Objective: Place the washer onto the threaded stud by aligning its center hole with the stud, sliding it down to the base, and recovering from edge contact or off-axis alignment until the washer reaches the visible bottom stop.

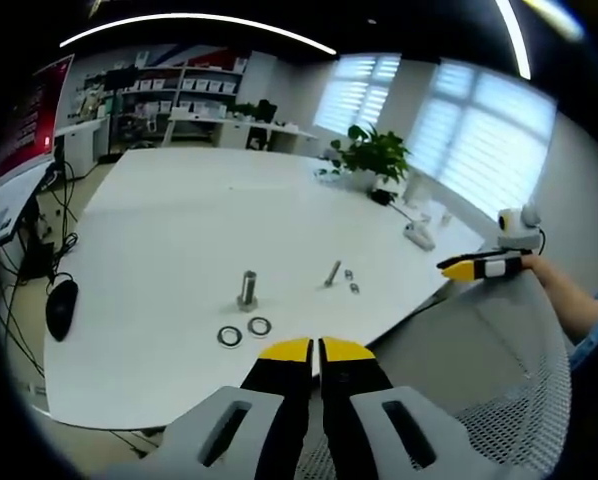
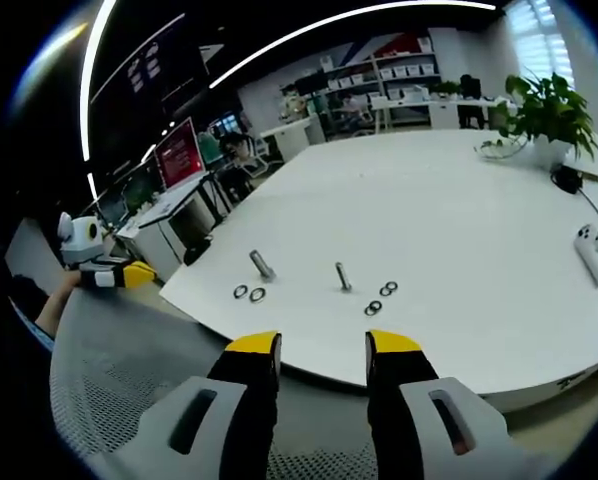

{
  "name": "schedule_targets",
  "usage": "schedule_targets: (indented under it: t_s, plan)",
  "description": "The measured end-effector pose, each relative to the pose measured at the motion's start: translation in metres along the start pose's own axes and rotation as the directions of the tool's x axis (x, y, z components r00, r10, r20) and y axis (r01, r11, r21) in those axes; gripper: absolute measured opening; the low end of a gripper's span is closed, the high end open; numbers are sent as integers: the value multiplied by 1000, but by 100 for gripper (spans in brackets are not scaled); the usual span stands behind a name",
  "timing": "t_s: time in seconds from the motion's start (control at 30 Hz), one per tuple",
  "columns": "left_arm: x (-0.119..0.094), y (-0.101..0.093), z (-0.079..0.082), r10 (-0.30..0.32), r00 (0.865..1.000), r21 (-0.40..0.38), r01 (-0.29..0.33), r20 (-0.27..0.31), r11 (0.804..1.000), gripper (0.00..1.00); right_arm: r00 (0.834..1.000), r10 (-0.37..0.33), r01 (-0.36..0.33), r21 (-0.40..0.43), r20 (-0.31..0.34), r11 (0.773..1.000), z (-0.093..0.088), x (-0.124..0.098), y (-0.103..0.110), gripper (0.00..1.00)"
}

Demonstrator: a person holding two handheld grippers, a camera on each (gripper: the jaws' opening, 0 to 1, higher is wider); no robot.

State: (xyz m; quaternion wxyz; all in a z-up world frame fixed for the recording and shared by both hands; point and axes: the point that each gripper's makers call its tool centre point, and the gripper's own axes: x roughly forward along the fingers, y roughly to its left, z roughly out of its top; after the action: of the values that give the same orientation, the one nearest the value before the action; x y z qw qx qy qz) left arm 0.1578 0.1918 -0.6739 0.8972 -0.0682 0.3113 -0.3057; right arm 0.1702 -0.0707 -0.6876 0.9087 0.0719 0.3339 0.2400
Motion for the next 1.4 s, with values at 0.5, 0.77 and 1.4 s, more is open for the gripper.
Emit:
schedule_targets:
  t_s: [0.5, 0.77, 1.4]
  plan:
    - [0, -1, -2, -2, 1000, 1, 2, -13, 1000, 0, 1000, 5, -5, -8, -13, 1000, -1, 1, 0, 36]
    - [1, 0, -2, -1, 1000, -2, 1, -12, 1000, 0, 1000, 6, -6, -8, -11, 1000, -1, 0, 0, 36]
    - [0, -1, -1, -7, 1000, 0, 7, -3, 1000, 0, 1000, 5, -5, -9, -14, 1000, -2, 1, 0, 36]
